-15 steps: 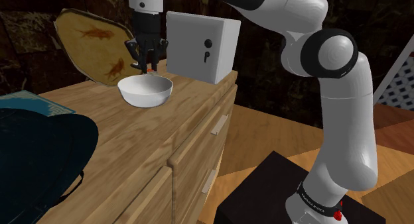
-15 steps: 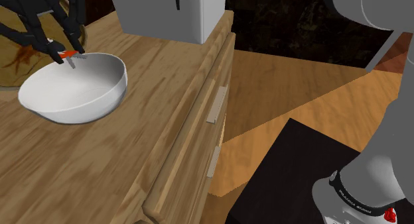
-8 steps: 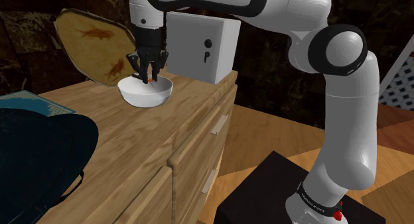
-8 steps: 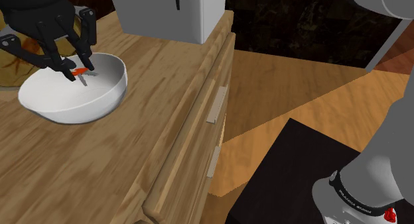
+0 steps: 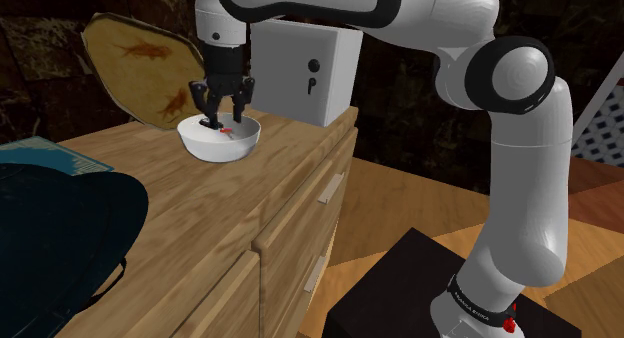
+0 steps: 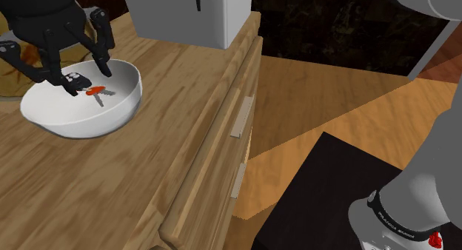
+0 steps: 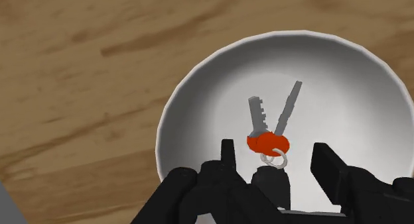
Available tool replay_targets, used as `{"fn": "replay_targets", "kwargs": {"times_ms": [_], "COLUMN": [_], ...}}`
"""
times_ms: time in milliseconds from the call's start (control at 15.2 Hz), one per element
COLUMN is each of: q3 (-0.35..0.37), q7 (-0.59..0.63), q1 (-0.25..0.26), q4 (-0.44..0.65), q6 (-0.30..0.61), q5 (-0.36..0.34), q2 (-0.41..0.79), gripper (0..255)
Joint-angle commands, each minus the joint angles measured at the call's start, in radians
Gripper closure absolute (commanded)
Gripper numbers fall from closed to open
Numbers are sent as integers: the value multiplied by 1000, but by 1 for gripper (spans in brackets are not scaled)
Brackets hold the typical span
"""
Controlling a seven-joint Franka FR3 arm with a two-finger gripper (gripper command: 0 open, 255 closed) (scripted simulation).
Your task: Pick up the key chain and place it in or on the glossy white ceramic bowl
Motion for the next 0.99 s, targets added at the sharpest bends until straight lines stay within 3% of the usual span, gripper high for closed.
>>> {"fn": "replay_targets", "kwargs": {"times_ms": [0,264,528,924], "q3": [0,0,-3,-4], "q7": [0,0,-3,-4], "q1": [0,0,66,66], "q4": [0,0,241,241], "q6": [0,0,-173,-173], "q5": [0,0,-39,-39], "q2": [0,0,70,70], "gripper": [0,0,0,0]}}
